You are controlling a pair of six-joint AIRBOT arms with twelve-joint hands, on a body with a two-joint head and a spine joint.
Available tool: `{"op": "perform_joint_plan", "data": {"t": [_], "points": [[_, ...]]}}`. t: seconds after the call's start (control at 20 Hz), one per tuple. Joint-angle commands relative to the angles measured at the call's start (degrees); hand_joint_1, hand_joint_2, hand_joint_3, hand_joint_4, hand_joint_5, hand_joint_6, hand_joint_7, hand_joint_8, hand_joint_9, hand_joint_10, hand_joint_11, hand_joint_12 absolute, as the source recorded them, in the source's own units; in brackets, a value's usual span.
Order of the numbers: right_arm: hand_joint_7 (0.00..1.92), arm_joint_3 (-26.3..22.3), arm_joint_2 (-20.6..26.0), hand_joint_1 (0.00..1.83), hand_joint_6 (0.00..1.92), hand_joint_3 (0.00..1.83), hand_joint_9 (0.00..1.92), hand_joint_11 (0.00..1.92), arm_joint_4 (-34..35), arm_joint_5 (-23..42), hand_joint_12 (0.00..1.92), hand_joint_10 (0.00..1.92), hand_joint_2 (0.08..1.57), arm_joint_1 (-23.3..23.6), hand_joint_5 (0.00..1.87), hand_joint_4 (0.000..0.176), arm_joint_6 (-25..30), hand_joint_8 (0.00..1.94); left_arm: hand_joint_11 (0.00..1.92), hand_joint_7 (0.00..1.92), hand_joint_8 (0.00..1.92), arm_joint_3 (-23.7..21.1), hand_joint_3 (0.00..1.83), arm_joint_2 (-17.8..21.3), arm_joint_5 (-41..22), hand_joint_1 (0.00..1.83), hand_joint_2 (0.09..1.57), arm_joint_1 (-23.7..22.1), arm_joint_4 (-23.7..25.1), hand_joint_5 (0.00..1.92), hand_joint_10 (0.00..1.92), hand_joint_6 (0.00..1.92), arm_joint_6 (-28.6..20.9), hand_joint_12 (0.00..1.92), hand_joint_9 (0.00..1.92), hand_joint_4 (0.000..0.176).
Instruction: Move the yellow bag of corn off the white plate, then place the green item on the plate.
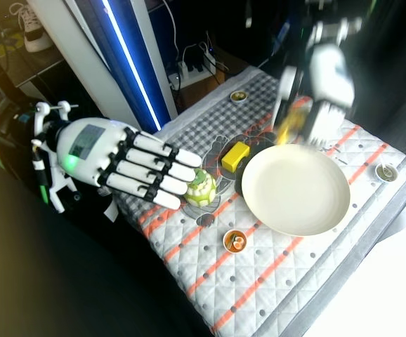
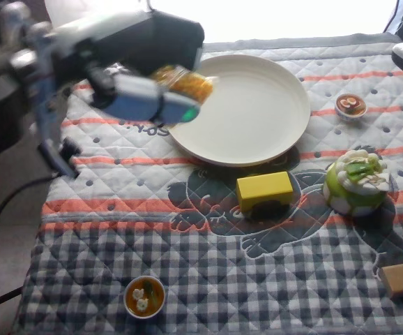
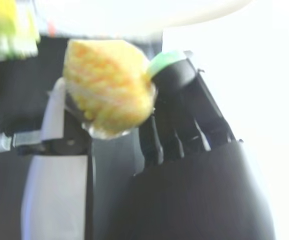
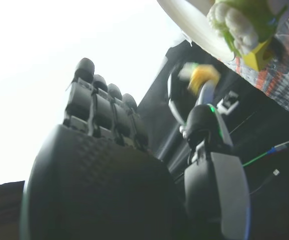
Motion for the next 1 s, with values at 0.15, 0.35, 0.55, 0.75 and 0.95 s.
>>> {"op": "perform_joint_plan", "data": {"t": [0.15,0.35,0.55,0.75,0.95], "points": [[0.0,-0.1,0.2,0.55,0.0,0.0,0.0,0.0,-0.3,7.5,0.56,0.0,1.31,0.3,0.0,0.0,0.5,0.0,0.82,0.51,1.91,-6.6,0.05,6.2,-17.9,1.36,1.07,10.4,0.6,0.4,1.92,1.92,-7.8,1.92,0.68,0.0],[0.0,-0.2,0.2,0.53,0.0,0.0,0.01,0.0,-0.3,7.5,0.49,0.0,1.31,0.3,0.0,0.0,0.8,0.0,0.11,0.28,1.04,-8.2,0.0,4.8,-20.4,0.72,1.37,19.2,-4.3,0.2,1.31,1.12,-7.4,1.73,0.21,0.0],[0.0,-0.1,0.2,0.47,0.0,0.0,0.0,0.0,-0.5,7.4,0.37,0.0,1.26,-0.6,0.0,0.048,1.1,0.0,0.0,0.0,0.01,-8.2,0.0,3.5,-19.4,0.54,1.28,21.1,-5.6,0.01,0.02,0.02,-7.4,0.46,0.0,0.026],[0.05,0.8,-0.8,0.53,0.0,0.0,0.12,0.0,-0.5,4.8,0.73,0.04,1.18,-0.9,0.0,0.058,1.8,0.01,0.0,0.0,0.0,-8.5,0.0,4.5,-23.1,0.49,1.23,22.7,-8.2,0.0,0.0,0.0,-7.5,0.0,0.0,0.047],[0.06,3.8,-3.4,0.58,0.0,0.0,0.15,0.0,-0.3,0.3,0.95,0.03,1.16,-0.1,0.0,0.073,4.5,0.0,0.0,0.0,0.0,-8.6,0.0,5.8,-30.4,0.4,1.37,23.6,-11.8,0.08,0.0,0.02,-7.4,0.37,0.0,0.0]]}}
